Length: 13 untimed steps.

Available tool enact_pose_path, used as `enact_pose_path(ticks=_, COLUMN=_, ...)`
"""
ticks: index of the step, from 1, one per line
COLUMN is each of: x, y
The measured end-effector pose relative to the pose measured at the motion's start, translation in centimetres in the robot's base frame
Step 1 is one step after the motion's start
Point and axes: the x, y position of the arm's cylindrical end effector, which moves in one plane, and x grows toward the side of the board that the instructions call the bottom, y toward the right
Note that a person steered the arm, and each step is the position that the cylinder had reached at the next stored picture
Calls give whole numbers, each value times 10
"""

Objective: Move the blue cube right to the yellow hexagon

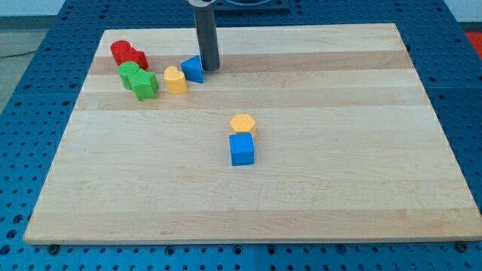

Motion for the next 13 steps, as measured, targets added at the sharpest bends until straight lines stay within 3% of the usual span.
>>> enact_pose_path(ticks=7, x=5, y=-36)
enact_pose_path(ticks=9, x=5, y=-23)
enact_pose_path(ticks=12, x=27, y=148)
enact_pose_path(ticks=13, x=80, y=182)
